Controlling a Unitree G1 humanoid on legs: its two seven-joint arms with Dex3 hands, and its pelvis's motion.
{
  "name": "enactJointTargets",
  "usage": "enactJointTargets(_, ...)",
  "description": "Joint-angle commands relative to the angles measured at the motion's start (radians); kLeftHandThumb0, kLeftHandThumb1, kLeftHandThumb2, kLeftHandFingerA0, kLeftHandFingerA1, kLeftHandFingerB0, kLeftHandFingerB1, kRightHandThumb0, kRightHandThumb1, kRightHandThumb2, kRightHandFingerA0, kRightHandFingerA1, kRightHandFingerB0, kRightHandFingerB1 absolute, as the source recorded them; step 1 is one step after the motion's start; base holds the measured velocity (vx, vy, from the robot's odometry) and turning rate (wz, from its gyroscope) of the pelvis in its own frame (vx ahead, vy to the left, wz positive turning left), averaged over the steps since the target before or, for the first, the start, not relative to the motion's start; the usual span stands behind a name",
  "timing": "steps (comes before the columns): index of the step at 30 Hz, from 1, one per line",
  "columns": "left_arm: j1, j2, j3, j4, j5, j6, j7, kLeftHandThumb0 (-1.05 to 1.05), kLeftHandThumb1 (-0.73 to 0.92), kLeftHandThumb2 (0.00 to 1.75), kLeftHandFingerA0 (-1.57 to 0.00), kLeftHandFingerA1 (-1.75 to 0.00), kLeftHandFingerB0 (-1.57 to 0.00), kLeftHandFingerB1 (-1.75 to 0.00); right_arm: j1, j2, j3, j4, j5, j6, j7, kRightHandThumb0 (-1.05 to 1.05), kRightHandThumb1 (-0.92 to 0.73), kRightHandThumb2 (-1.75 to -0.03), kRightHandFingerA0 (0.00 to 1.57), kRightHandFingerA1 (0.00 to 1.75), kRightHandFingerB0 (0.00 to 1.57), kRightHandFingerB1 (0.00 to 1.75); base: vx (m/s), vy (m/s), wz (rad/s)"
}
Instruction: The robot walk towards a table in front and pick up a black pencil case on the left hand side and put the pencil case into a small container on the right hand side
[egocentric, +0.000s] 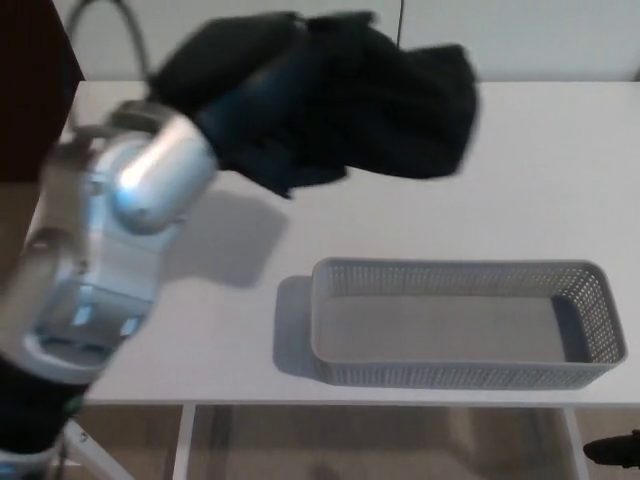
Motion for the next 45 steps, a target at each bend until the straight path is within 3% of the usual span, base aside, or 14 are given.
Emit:
enactJointTargets(1,-0.060,-0.126,-0.076,0.062,0.043,0.132,-0.017,-0.29,0.77,0.64,-0.78,-1.32,-0.75,-0.76,0.005,-0.021,0.014,0.005,-0.022,-0.003,0.000,-0.36,-0.42,-0.81,0.65,0.63,0.54,0.56,0.00,0.000,0.00)
enactJointTargets(4,-0.078,-0.207,-0.095,0.099,0.025,0.178,-0.019,-0.33,0.78,0.66,-0.77,-1.46,-0.74,-0.88,0.002,-0.021,0.022,0.006,-0.029,0.003,-0.004,-0.35,-0.52,-0.55,0.69,0.45,0.67,0.42,0.00,0.000,0.00)
enactJointTargets(5,-0.083,-0.272,-0.089,0.146,-0.021,0.184,-0.007,-0.33,0.78,0.65,-0.84,-1.32,-0.81,-0.80,-0.005,-0.017,0.022,0.012,-0.025,0.004,-0.003,-0.37,-0.42,-0.80,0.63,0.61,0.55,0.56,0.00,0.000,0.00)
enactJointTargets(10,-0.112,-0.417,-0.059,0.226,-0.076,0.302,-0.027,-0.31,0.76,0.69,-0.85,-1.52,-0.87,-0.78,-0.017,-0.020,0.020,0.014,-0.012,0.011,0.013,-0.40,-0.42,-0.79,0.62,0.60,0.54,0.54,0.00,0.000,0.00)
enactJointTargets(16,-0.131,-0.576,0.012,0.342,-0.130,0.417,0.024,-0.27,0.73,0.65,-1.00,-1.32,-0.92,-0.65,-0.020,-0.017,0.036,0.006,-0.030,0.010,0.004,-0.37,-0.42,-0.80,0.63,0.61,0.54,0.55,0.00,0.000,0.00)
enactJointTargets(21,-0.113,-0.648,0.073,0.419,-0.199,0.449,0.063,-0.23,0.70,0.72,-0.99,-1.41,-0.95,-0.72,-0.035,-0.010,0.050,0.006,-0.041,0.036,-0.004,-0.37,-0.43,-0.81,0.66,0.63,0.55,0.56,0.00,0.000,0.00)
enactJointTargets(25,-0.086,-0.663,0.080,0.450,-0.234,0.460,0.087,-0.24,0.69,0.72,-1.00,-1.41,-0.95,-0.74,-0.031,-0.010,0.057,-0.001,-0.044,0.045,-0.002,-0.36,-0.43,-0.82,0.66,0.63,0.55,0.56,0.00,0.000,0.00)
enactJointTargets(27,-0.072,-0.651,0.073,0.473,-0.247,0.457,0.090,-0.24,0.70,0.71,-0.98,-1.42,-0.91,-0.77,-0.036,-0.012,0.062,0.000,-0.049,0.034,-0.005,-0.34,-0.53,-0.55,0.72,0.46,0.66,0.43,0.00,0.000,0.00)
enactJointTargets(29,-0.068,-0.639,0.069,0.481,-0.256,0.453,0.097,-0.24,0.70,0.71,-0.96,-1.43,-0.91,-0.77,-0.044,-0.014,0.064,0.002,-0.051,0.034,-0.003,-0.34,-0.53,-0.55,0.72,0.46,0.66,0.43,0.00,0.000,0.00)
enactJointTargets(30,-0.064,-0.626,0.057,0.485,-0.255,0.446,0.101,-0.25,0.71,0.72,-0.95,-1.42,-0.90,-0.77,-0.049,-0.016,0.067,0.000,-0.053,0.039,-0.003,-0.34,-0.43,-0.82,0.65,0.63,0.54,0.57,0.00,0.000,0.00)
enactJointTargets(40,0.001,-0.559,0.022,0.446,-0.316,0.460,0.097,-0.23,0.73,0.71,-0.93,-1.49,-0.89,-0.75,-0.055,-0.016,0.064,0.021,-0.043,0.006,-0.001,-0.36,-0.41,-0.82,0.62,0.63,0.51,0.56,0.00,0.000,0.00)
enactJointTargets(41,0.004,-0.557,0.020,0.444,-0.319,0.462,0.099,-0.22,0.73,0.71,-0.91,-1.48,-0.89,-0.74,-0.054,-0.016,0.064,0.018,-0.043,0.008,-0.002,-0.37,-0.53,-0.55,0.67,0.46,0.63,0.43,0.00,0.000,0.00)
enactJointTargets(43,0.011,-0.553,0.012,0.444,-0.325,0.457,0.104,-0.21,0.73,0.71,-0.90,-1.46,-0.89,-0.74,-0.055,-0.016,0.064,0.016,-0.045,0.014,-0.004,-0.37,-0.42,-0.82,0.62,0.62,0.51,0.56,0.00,0.000,0.00)
enactJointTargets(45,0.012,-0.546,0.006,0.443,-0.332,0.453,0.106,-0.23,0.73,0.71,-0.91,-1.44,-0.89,-0.74,-0.060,-0.016,0.062,0.025,-0.041,0.006,-0.002,-0.37,-0.42,-0.81,0.62,0.62,0.52,0.56,0.00,0.000,0.00)
